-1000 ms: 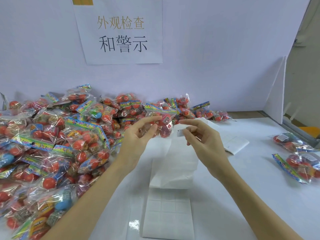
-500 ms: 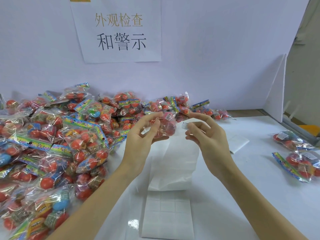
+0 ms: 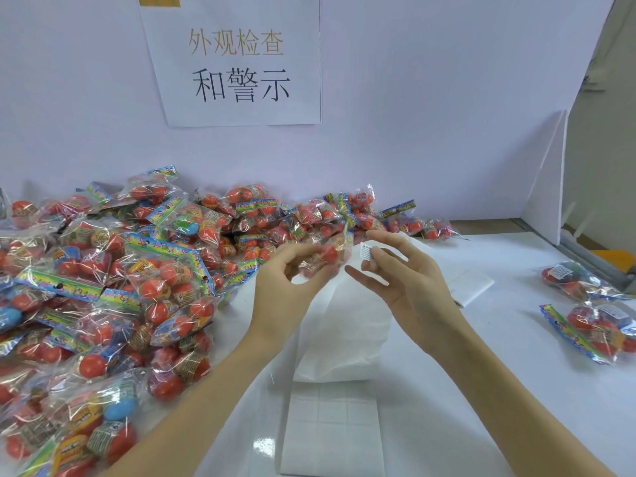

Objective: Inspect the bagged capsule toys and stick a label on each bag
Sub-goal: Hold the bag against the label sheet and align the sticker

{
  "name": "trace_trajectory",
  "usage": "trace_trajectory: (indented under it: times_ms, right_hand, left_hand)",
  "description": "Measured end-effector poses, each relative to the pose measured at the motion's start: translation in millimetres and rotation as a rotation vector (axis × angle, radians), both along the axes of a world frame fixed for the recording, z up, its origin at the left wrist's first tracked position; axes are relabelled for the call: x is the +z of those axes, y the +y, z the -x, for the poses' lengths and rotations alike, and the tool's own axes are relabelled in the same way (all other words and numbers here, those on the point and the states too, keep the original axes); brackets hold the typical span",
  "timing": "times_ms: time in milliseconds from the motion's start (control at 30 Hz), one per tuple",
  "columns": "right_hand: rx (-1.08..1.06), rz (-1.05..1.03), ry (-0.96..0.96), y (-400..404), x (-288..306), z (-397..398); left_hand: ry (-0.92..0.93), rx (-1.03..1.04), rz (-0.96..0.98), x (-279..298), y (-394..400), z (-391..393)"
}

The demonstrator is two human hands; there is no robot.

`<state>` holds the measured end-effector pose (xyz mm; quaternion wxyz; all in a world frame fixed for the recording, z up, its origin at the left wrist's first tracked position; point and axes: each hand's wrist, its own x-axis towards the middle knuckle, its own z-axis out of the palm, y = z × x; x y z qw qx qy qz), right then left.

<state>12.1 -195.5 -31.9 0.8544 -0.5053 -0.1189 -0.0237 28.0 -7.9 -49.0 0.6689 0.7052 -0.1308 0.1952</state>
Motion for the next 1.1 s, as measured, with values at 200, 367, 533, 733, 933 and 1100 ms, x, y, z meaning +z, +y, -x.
trace_trajectory:
  times_ms: [200,367,533,733,933,1100]
  right_hand:
    - [0.039,0.009,-0.007,0,1,1]
    - [0.131,-0.108,0.018,-1,4,1]
    - [-0.023,0.021,-0.005,-2,3,1]
    - [-0.178,0.511,-0.181,5,-4,5]
    - [-0.185,0.563,-0.19,10,-3,7]
    - [-0.224,0.566,-0.173,13,-4,7]
  left_hand:
    - [0.156,-0.225,0.011,3,-2,3]
    - [0.278,-0.434,0.237,3,4,-1]
    - [0.342,-0.319,0.325,10,7,-5]
    - [0.404,-0.257,0.362,10,11,-5]
    - [0.357,-0.246,0.322,12,9,-2]
    - [0.396,-0.288,0.336,14,8,1]
